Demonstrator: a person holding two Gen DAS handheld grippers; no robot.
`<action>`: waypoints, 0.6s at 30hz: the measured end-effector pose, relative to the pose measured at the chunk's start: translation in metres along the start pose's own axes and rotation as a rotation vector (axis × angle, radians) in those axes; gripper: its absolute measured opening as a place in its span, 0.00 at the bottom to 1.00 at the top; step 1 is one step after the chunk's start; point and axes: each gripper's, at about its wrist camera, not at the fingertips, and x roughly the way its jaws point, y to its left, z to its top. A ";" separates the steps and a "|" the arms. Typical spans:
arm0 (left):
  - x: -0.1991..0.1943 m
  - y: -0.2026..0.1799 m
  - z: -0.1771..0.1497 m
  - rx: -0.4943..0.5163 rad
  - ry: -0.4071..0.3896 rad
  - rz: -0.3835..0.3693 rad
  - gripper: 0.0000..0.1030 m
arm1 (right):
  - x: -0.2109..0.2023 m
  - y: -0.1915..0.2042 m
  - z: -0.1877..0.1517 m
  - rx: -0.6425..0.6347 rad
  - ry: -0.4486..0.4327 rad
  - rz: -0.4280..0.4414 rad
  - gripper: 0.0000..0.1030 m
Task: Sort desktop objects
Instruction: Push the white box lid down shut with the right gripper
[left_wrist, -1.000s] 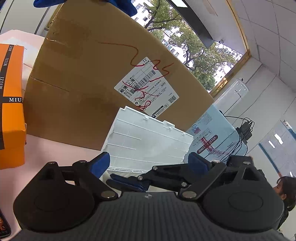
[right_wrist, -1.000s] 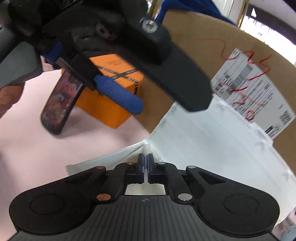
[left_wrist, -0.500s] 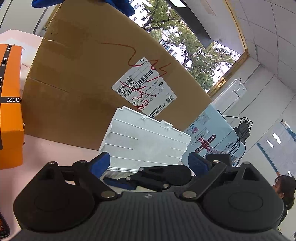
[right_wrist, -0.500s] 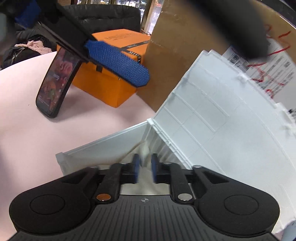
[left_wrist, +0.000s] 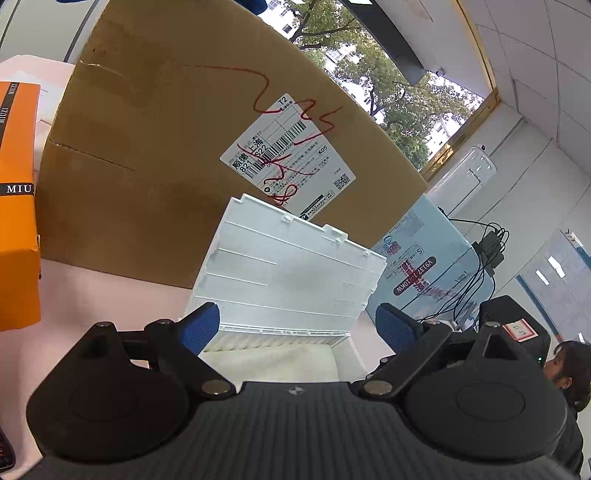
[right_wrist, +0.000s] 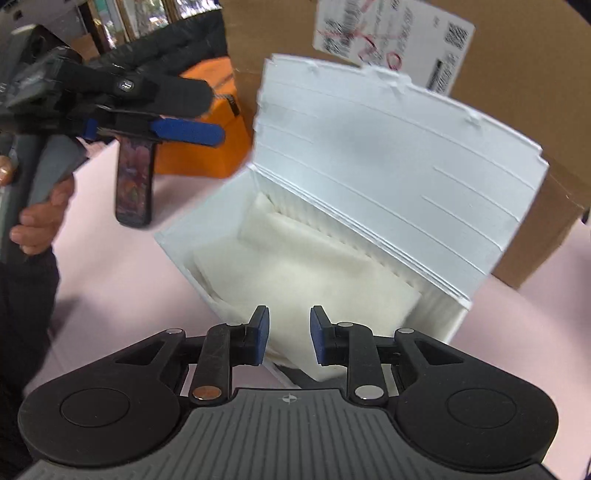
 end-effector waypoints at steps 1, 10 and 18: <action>0.001 0.000 0.000 0.002 0.002 0.002 0.88 | 0.005 -0.001 -0.001 0.008 0.020 -0.011 0.22; 0.011 0.001 -0.003 0.014 0.026 0.036 0.88 | 0.021 -0.011 -0.006 0.070 0.024 -0.109 0.24; 0.014 -0.003 -0.007 0.095 -0.024 0.044 1.00 | -0.050 -0.002 -0.040 0.146 -0.496 -0.104 0.97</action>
